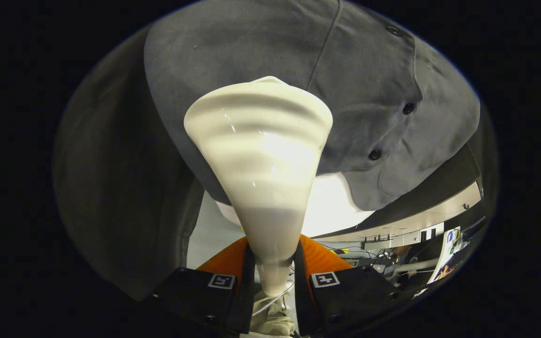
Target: Iron the clothes twice with a garment steamer, once on the left side and once on the right side.
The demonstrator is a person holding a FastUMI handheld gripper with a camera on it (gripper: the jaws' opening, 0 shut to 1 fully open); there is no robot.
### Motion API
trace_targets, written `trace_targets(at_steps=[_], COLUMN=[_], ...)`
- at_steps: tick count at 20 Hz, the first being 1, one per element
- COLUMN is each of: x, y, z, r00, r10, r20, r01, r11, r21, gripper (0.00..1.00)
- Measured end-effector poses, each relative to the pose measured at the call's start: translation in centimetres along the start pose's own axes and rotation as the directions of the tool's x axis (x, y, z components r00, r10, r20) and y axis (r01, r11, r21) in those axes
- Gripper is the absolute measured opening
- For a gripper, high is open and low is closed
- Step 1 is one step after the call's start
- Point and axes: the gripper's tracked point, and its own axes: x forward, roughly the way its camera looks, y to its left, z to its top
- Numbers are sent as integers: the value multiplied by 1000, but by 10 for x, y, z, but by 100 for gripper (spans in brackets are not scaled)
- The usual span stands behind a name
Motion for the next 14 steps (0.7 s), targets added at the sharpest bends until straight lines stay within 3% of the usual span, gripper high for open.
trace_targets(at_steps=[8, 14], x=[13, -10], y=[16, 2], z=[-29, -37], r00=[998, 997], r10=[39, 75], r20=[-50, -18], r01=[-39, -74], r11=[999, 997], r21=[-5, 18], gripper=[45, 45])
